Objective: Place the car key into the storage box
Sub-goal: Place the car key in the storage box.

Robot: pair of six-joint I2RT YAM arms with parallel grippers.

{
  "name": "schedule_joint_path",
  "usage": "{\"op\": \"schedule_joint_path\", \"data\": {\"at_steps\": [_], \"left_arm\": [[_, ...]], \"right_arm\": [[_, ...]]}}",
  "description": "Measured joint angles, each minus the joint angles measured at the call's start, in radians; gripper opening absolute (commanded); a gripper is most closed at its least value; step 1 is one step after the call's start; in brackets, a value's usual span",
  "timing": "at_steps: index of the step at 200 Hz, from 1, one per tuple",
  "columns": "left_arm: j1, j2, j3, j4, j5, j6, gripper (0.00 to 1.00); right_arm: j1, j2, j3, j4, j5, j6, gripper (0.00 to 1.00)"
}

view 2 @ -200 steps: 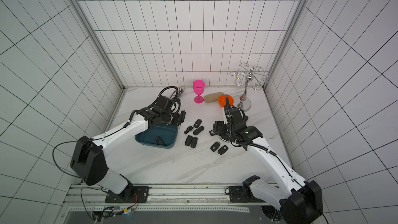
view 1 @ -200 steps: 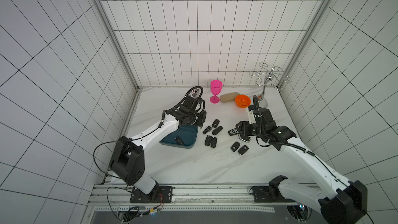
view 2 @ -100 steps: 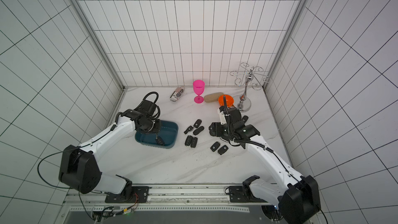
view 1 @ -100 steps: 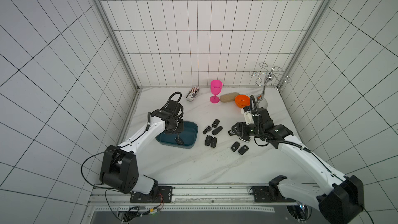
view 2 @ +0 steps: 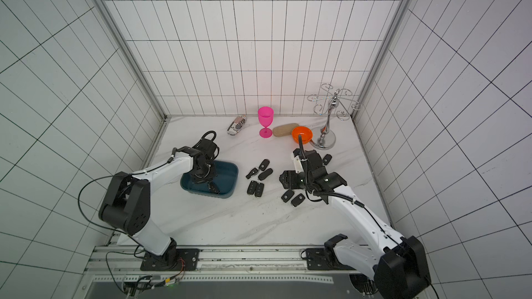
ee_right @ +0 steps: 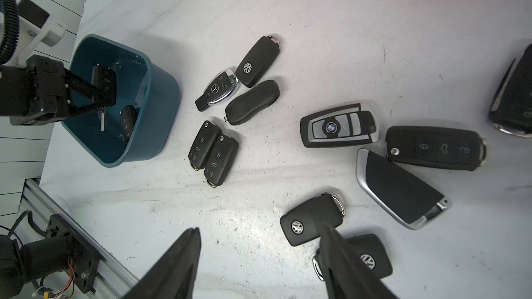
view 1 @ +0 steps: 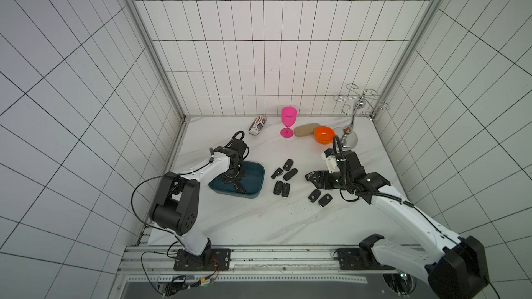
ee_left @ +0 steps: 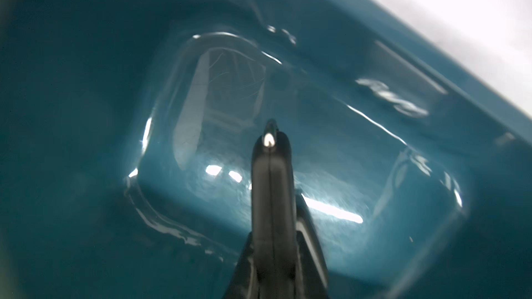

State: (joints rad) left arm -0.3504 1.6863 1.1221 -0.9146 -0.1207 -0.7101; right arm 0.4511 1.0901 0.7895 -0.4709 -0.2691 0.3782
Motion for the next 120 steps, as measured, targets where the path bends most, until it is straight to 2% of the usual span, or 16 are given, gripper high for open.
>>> {"op": "schedule_joint_path", "data": {"at_steps": [27, 47, 49, 51, 54, 79, 114, 120], "left_arm": [[0.001, 0.082, 0.073, -0.04, -0.027, -0.066, 0.0], [0.001, 0.099, 0.072, -0.033, -0.015, -0.092, 0.0], [0.001, 0.099, 0.071, -0.032, -0.013, -0.094, 0.0], [0.001, 0.099, 0.07, -0.031, -0.012, -0.096, 0.0], [0.001, 0.099, 0.069, -0.03, -0.008, -0.098, 0.0], [0.001, 0.099, 0.064, -0.016, 0.013, -0.111, 0.0], [0.001, 0.102, 0.063, -0.005, 0.029, -0.112, 0.0], [0.001, 0.103, 0.063, -0.002, 0.033, -0.112, 0.03]], "right_arm": [[0.0, -0.004, -0.011, 0.005, -0.003, 0.005, 0.69], [0.0, -0.002, -0.017, 0.006, -0.003, 0.006, 0.71], [0.0, -0.002, -0.017, 0.006, -0.003, 0.005, 0.75], [0.0, -0.001, -0.017, 0.006, -0.003, 0.005, 0.92], [0.0, 0.001, -0.017, 0.006, -0.002, 0.006, 1.0], [0.0, 0.046, -0.017, -0.004, 0.023, 0.014, 0.99], [0.0, 0.189, -0.015, -0.083, 0.077, 0.029, 0.99], [0.0, 0.211, -0.015, -0.095, 0.088, 0.037, 0.99]]}}
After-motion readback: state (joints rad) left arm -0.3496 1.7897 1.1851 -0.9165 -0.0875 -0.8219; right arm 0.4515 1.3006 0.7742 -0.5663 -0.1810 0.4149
